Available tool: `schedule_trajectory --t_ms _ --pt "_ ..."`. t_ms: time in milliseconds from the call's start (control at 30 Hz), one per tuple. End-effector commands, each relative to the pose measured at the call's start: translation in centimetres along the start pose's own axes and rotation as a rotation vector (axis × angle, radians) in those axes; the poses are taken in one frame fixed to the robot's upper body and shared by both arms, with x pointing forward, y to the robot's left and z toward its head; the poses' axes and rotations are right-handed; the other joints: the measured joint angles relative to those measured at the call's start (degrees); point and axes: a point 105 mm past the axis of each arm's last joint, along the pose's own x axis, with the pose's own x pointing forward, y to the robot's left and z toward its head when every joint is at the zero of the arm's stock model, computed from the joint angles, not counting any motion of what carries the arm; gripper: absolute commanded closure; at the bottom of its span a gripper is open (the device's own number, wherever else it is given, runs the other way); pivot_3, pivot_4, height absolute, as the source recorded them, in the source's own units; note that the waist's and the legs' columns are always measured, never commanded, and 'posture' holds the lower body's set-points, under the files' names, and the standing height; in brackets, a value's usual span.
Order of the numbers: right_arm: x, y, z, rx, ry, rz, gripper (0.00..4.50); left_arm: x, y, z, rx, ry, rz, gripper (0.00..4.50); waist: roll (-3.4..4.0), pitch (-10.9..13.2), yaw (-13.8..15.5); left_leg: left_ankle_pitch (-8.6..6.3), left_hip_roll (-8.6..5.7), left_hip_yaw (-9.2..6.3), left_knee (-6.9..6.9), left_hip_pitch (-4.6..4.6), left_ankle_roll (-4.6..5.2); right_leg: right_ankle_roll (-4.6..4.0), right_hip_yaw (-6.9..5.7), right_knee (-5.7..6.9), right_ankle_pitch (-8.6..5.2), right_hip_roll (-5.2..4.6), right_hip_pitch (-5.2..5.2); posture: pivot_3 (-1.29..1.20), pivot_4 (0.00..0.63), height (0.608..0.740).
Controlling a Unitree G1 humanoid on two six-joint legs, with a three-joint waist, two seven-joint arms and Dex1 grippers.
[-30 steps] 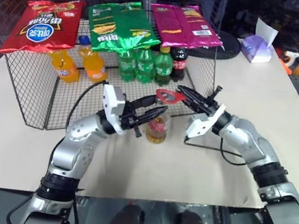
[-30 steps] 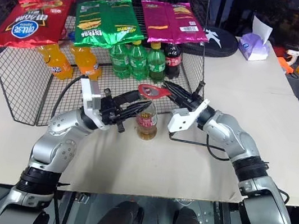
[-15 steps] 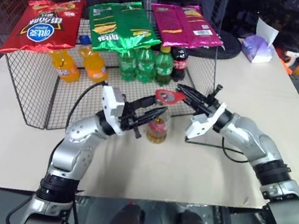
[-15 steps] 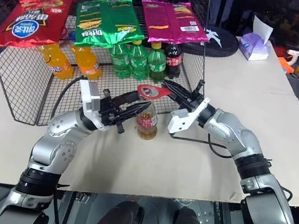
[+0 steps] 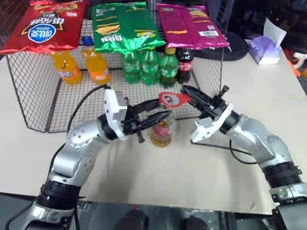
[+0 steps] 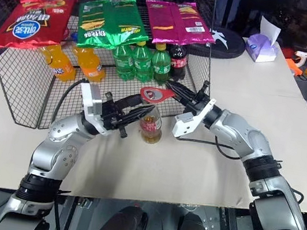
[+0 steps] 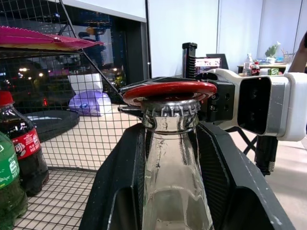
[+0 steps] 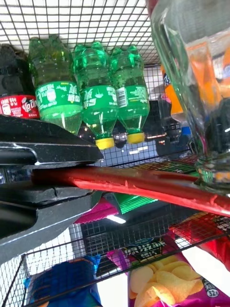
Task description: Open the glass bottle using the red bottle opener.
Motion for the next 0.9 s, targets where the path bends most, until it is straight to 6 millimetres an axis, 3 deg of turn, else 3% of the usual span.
schedule_trajectory --t_ms 33,533,900 --pt "0.8 -3.5 0.1 -0.114 -0.027 -0.087 4.5 0.0 -0.5 -2.3 -0.036 0.096 -0.003 3.31 0.0 0.0 0.01 0.0 0.0 0.0 0.0 0.0 0.0 0.0 0.0 0.0 0.0 0.0 0.0 0.0 0.15 0.74" --pt "0.5 -4.6 -0.7 -0.149 -0.003 -0.117 4.5 0.2 -0.7 -2.4 -0.042 0.099 -0.007 3.31 0.01 0.03 -0.32 0.0 0.05 0.03 -0.28 0.01 0.0 -0.01 0.03 -0.19 -0.01 0.02 -0.05 0.0 0.15 0.74" --pt "0.0 -4.9 -1.4 -0.074 0.043 -0.173 4.5 0.2 -0.6 -2.4 -0.052 0.092 0.007 3.31 0.01 0.03 -0.31 0.0 0.07 0.04 -0.44 0.01 -0.01 -0.01 0.02 -0.32 -0.01 0.02 -0.05 0.0 0.15 0.74"
